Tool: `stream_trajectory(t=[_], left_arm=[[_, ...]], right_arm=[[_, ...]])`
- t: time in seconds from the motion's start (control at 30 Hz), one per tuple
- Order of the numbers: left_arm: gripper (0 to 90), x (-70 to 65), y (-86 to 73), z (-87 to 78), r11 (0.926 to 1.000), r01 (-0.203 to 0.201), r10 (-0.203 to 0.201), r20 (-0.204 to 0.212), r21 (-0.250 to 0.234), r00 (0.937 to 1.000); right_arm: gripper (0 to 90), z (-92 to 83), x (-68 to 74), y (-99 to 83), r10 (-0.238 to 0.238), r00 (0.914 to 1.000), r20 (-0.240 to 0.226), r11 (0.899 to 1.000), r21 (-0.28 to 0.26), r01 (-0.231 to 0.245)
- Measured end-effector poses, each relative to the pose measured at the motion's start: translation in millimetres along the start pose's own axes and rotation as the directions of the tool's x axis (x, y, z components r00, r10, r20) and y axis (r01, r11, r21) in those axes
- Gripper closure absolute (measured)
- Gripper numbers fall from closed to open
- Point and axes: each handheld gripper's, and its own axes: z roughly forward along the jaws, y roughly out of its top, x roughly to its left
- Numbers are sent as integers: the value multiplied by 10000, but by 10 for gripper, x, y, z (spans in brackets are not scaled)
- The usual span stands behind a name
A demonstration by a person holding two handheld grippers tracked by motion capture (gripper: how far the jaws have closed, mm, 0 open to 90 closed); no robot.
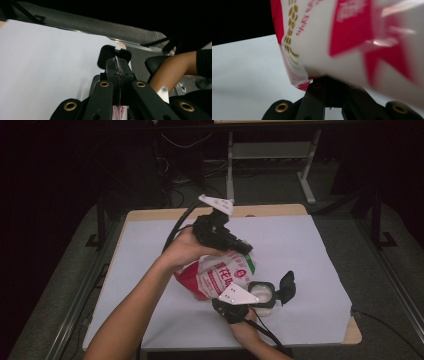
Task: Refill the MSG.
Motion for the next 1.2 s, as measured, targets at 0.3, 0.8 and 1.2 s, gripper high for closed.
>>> stream_trajectory(t=[0.3, 0.8, 1.2], left_arm=[[899, 164, -409, -470, 9920, 339, -439, -804, -1220, 9958], [896, 520, -850, -740, 9657, 327, -944, -2311, -2575, 9683], [894, 184, -1231, -991, 9505, 161, -883, -2199, -3104, 9715]], right_arm=[[899, 26, -20, 5, 157, 9999, -37, 9997, 165, -157], [899, 25, -35, 16, 152, 9998, -161, 9990, 415, -145], [898, 50, -15, 16, 172, 9992, -354, 9980, 609, -151]])
